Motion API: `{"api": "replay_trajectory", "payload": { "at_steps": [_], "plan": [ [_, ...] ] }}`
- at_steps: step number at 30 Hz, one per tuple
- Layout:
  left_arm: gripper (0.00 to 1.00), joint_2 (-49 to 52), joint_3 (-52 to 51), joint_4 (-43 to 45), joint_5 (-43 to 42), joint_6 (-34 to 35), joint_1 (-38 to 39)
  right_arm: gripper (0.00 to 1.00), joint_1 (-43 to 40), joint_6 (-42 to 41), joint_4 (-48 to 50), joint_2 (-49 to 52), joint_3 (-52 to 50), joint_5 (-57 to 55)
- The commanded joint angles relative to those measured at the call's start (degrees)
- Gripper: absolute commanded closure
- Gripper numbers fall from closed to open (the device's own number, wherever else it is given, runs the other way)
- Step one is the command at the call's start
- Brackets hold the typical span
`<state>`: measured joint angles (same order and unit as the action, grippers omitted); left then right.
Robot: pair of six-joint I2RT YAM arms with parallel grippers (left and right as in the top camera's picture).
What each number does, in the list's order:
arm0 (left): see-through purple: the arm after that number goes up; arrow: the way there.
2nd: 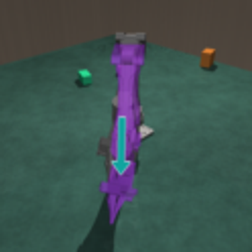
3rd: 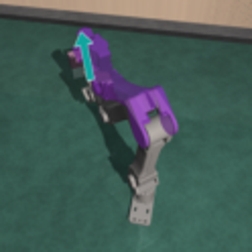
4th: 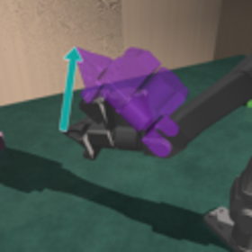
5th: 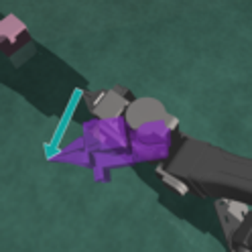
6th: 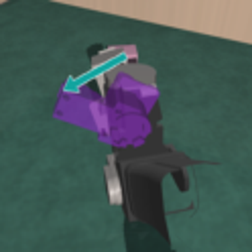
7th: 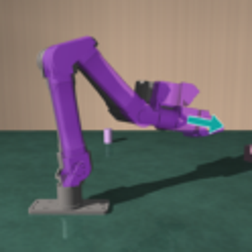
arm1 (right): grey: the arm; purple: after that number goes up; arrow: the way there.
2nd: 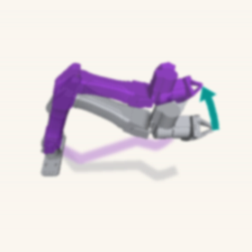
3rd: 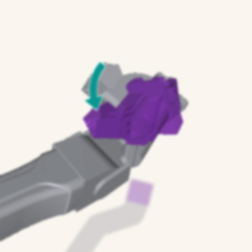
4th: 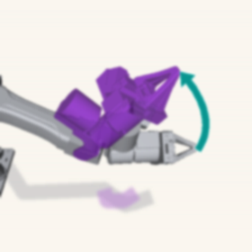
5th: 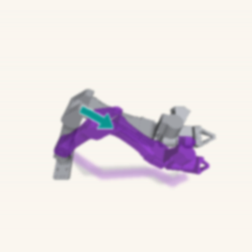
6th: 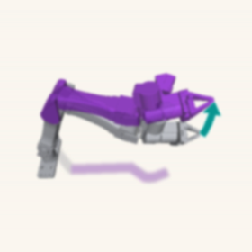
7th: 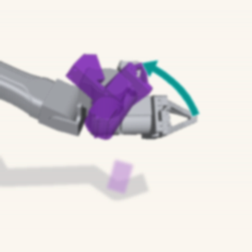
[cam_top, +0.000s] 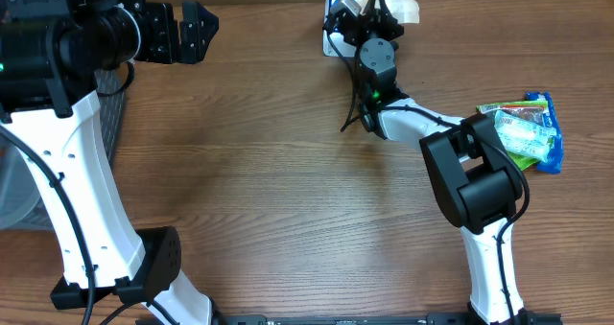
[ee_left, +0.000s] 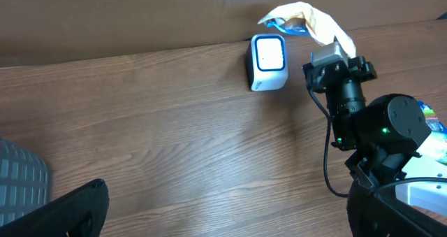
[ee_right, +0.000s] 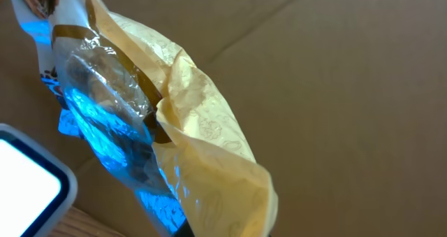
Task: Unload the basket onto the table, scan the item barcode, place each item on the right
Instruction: 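Hold the clear snack bag against the scanner face with the right gripper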
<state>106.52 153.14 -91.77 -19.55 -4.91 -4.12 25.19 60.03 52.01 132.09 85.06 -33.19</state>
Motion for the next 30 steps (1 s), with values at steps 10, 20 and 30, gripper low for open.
{"api": "replay_trajectory", "payload": {
  "at_steps": [10, 20, 30],
  "plan": [
    [0.00, 0.3, 0.3, 0.1, -0.9, -1.1, 0.4, 0.96, 1.4, 0.1, 0.0, 2.1, 0.6, -3.8],
    [0.01, 0.3, 0.3, 0.1, -0.8, -1.1, 0.4, 0.96, 4.4, 2.0, -0.3, 2.1, 0.6, -10.3],
    [0.00, 0.3, 0.3, 0.1, -0.8, -1.1, 0.4, 0.96, 7.1, 2.0, -5.5, 2.1, 0.6, -15.3]
  ]
}}
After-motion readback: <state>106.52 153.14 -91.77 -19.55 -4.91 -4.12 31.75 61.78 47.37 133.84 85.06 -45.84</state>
